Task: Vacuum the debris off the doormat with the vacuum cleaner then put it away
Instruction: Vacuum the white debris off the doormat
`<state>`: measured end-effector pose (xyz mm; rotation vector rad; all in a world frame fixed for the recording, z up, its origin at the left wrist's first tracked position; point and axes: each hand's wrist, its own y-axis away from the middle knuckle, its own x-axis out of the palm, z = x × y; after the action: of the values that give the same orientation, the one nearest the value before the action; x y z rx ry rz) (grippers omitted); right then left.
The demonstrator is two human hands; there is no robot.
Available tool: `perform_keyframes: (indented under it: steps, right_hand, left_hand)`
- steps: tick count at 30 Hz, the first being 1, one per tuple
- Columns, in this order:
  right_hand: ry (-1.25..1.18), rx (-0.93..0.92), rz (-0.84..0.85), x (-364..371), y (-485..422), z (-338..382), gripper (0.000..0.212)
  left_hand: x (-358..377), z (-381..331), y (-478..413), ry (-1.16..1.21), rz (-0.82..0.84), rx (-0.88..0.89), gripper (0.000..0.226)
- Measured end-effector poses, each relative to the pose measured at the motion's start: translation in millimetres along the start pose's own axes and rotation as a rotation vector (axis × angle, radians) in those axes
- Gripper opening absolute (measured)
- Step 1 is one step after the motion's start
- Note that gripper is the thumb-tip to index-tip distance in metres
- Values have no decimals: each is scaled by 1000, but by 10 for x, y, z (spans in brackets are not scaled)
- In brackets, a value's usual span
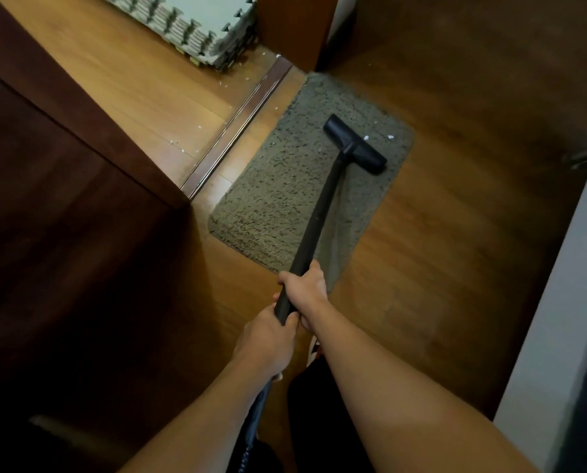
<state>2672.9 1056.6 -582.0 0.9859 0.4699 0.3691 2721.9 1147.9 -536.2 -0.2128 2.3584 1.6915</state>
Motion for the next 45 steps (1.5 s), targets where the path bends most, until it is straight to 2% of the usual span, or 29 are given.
perform_keyframes:
  steps: [4,11,17,25,28,36,45]
  right_hand:
    - [5,-10,-20,-228,-229,205,37]
    - [50,-19,-26,-671,-575,501,41]
    - [53,-51,-63,-853,-756,536,38]
    - [46,-52,-80,-720,-672,267,48]
    - [54,-45,-59,-585,-564,115,58]
    - [25,-20,18,-30,-36,-246,65]
    - [-11,-33,54,441,412,-591,55]
  left_hand:
    - [56,-345,-152,18,19,20,21]
    - [247,-886,-362,44,41,35,30]
    - [393,-1039,-513,99,45,62,34]
    - [487,-691,-490,215,43,42,33]
    - [460,-460,-399,248,51,19,34]
    - [233,228,15,283,-1,-31,26]
    - [63,846,356,266,-46,9,32]
